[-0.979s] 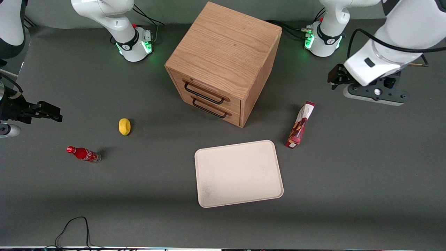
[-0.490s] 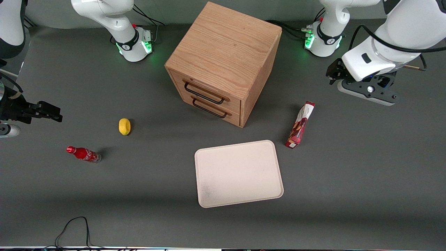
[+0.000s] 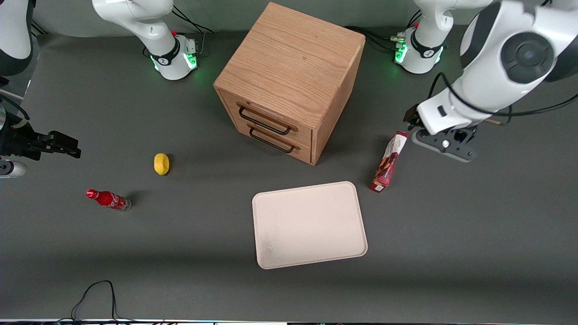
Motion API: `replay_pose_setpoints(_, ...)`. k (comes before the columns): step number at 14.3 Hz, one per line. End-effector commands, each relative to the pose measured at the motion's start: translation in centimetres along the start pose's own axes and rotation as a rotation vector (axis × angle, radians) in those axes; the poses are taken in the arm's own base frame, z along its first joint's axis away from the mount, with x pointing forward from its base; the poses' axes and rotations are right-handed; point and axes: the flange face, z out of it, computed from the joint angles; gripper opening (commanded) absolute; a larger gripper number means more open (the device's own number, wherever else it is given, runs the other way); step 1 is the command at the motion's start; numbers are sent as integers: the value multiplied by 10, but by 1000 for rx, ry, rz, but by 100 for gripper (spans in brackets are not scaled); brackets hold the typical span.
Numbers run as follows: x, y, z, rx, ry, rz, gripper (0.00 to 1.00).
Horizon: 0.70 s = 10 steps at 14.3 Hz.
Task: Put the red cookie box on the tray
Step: 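Lower the left gripper and close it on the box's end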
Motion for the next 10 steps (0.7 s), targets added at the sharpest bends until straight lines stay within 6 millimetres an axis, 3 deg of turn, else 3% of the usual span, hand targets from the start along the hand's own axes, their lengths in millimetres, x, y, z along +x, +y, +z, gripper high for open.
replay_pose_setpoints(1,-19,2,60,6,35,32,100)
replay_pose_setpoints(5,-18,5,144,-2,54,66,100)
replay_pose_setpoints(8,-16,18,190,-11,67,92,100)
replay_pose_setpoints(10,-15,17,216,-14,79,93,100)
